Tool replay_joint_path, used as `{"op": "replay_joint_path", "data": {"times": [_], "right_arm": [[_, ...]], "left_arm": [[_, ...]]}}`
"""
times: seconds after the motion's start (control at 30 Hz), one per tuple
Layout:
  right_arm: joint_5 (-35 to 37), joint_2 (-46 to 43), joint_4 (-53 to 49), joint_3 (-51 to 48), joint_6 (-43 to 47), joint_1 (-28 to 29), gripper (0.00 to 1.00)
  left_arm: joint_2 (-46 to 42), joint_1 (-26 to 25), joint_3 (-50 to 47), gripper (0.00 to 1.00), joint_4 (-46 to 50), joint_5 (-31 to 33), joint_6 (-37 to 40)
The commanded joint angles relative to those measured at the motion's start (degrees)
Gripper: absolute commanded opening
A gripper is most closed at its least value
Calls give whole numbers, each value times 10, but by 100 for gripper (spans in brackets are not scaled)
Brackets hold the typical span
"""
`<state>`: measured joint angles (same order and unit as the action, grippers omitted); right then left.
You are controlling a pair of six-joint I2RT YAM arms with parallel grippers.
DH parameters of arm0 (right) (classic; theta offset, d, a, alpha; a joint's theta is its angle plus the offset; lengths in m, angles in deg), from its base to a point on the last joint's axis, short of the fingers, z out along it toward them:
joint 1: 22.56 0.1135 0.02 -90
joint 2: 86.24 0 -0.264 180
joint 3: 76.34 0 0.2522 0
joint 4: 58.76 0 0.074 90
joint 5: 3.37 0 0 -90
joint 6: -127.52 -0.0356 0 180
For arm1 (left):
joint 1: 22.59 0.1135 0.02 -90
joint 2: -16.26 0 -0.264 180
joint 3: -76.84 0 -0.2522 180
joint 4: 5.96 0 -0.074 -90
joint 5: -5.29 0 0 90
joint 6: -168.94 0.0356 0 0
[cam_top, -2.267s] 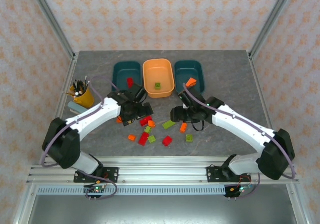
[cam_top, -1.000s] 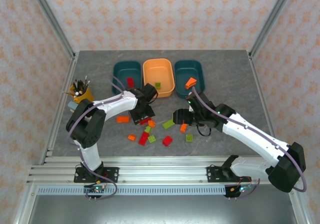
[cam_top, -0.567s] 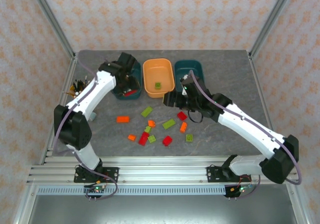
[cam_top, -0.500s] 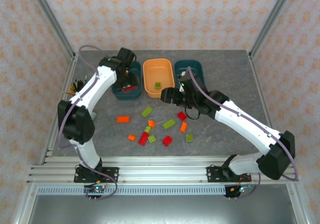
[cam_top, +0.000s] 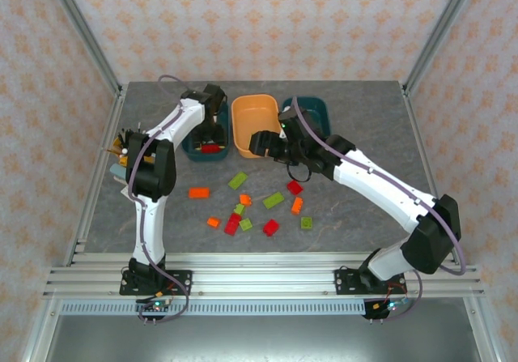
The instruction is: Sort the legos into containers by color
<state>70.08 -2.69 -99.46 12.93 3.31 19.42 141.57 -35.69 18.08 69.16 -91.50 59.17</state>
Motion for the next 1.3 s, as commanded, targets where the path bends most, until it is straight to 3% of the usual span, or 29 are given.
{"op": "replay_joint_path", "data": {"times": [0.0,0.43,0.77,0.97,1.27], "right_arm": [[-2,6,8,10,-12,-1,76],[-12,28,0,21,-7,-1,76],[3,34,-25,42,21,-1,76],[20,26,-51,42,41,2,75],[72,11,-121,27,49,39,72]], "left_arm": [[6,5,10,58,8,11,21],[32,16,34,75,12,-3,27],[-33,16,79,82,40,14,11],[-153,16,46,86,32,21,-50],[-403,-13,-174,89,-60,-53,-125]]}}
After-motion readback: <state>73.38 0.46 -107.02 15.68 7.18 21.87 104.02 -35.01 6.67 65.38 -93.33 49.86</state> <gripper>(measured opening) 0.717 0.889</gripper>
